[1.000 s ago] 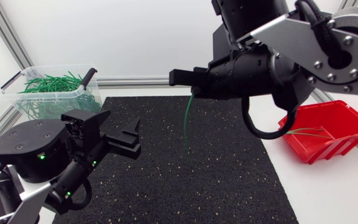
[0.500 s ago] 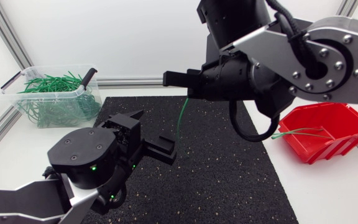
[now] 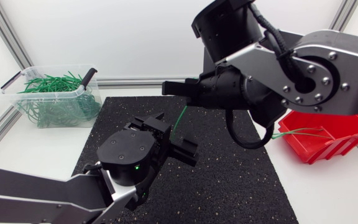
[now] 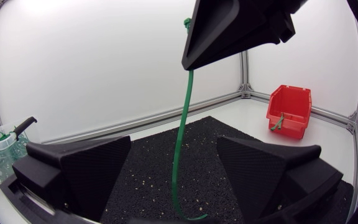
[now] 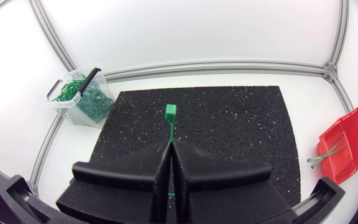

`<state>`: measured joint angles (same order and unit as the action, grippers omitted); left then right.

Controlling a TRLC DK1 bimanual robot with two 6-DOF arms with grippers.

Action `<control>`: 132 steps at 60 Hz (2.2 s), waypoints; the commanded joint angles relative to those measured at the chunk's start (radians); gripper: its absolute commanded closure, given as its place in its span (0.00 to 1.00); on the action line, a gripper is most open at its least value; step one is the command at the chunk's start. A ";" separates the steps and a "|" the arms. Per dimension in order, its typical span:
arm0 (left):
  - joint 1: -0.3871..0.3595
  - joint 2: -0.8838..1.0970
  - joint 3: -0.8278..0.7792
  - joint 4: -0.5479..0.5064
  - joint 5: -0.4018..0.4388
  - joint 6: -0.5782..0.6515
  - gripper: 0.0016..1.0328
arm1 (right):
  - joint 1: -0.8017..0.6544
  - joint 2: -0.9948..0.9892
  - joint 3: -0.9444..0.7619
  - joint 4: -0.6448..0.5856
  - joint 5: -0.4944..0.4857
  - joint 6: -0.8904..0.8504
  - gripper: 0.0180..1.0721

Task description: Take a green cable tie from the red box, thread the tail through the head to close it, then place it in the transparent bin on the left.

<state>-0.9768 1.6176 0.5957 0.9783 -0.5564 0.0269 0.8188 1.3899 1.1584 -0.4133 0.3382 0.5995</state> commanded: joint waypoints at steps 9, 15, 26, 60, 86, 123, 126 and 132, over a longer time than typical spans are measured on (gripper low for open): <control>0.018 0.025 0.058 0.030 -0.022 0.015 0.16 | 0.023 -0.005 -0.019 0.014 0.030 0.026 0.95; 0.027 0.027 0.065 0.030 -0.022 0.016 0.23 | 0.025 -0.003 -0.022 0.014 0.032 0.026 0.95; 0.038 0.047 0.078 0.028 -0.020 0.021 0.34 | 0.028 -0.002 -0.028 0.024 0.038 0.025 0.95; 0.038 0.061 0.102 0.031 -0.022 0.027 0.96 | 0.034 -0.002 -0.034 0.034 0.053 0.020 0.95; 0.029 0.064 0.095 0.031 -0.025 0.074 0.96 | 0.029 -0.026 -0.078 0.148 0.039 -0.049 0.94; 0.078 -0.018 0.075 0.022 0.047 0.097 0.96 | -0.130 -0.124 -0.092 0.214 -0.243 -0.145 0.64; 0.090 -0.036 0.069 0.019 0.070 0.099 0.96 | -0.164 -0.137 -0.092 0.214 -0.292 -0.164 0.64; 0.116 -0.074 0.055 0.016 0.147 0.097 0.96 | -0.222 -0.161 -0.098 0.211 -0.396 -0.204 0.64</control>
<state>-0.8803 1.5890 0.6731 0.9913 -0.4492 0.1070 0.6342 1.2568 1.0779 -0.2054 -0.0059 0.4404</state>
